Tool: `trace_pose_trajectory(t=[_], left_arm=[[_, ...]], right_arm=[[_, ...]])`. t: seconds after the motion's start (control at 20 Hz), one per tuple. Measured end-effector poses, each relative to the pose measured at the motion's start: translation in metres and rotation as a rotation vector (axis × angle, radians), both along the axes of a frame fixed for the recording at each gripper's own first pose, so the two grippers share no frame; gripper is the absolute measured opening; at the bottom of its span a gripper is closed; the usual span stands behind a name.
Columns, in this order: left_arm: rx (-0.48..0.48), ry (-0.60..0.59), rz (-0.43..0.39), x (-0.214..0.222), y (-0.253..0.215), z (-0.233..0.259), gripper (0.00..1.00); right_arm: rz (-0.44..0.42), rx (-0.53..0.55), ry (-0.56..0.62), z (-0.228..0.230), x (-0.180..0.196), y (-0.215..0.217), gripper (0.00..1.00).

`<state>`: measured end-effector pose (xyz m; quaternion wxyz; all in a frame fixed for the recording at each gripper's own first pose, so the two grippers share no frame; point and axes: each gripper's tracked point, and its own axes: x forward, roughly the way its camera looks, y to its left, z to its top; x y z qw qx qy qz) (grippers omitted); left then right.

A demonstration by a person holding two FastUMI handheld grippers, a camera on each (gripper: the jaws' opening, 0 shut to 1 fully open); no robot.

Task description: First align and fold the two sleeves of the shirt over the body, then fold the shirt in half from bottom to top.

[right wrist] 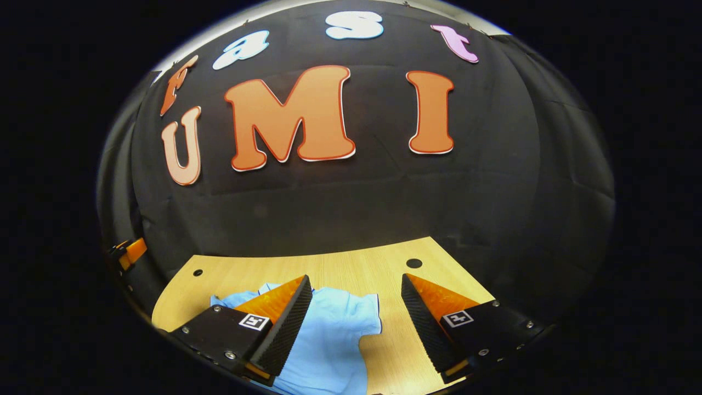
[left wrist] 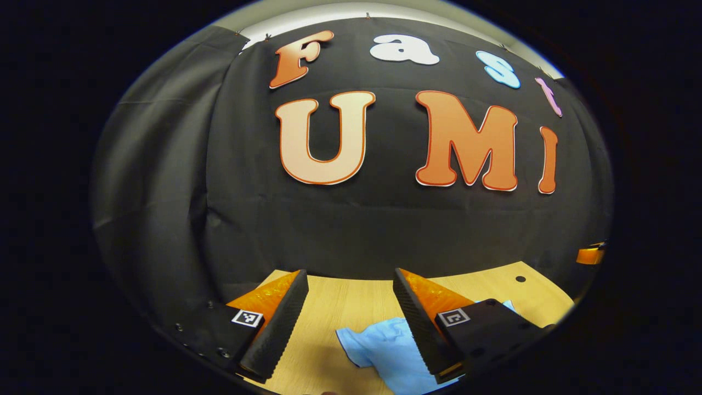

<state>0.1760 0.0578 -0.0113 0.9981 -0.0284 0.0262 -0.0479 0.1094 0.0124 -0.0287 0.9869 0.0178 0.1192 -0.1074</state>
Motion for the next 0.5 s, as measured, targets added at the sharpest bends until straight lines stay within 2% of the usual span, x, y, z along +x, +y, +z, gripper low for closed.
trace_pose_trajectory(t=[0.3, 0.5], left_arm=[[0.019, 0.031, 0.005, 0.024, 0.010, -0.017, 1.00], [0.018, 0.054, 0.005, 0.035, 0.016, -0.027, 1.00]], right_arm=[[-0.001, -0.010, 0.178, -0.030, 0.040, -0.007, 0.99], [0.005, -0.005, 0.347, -0.071, 0.072, -0.016, 0.99]])
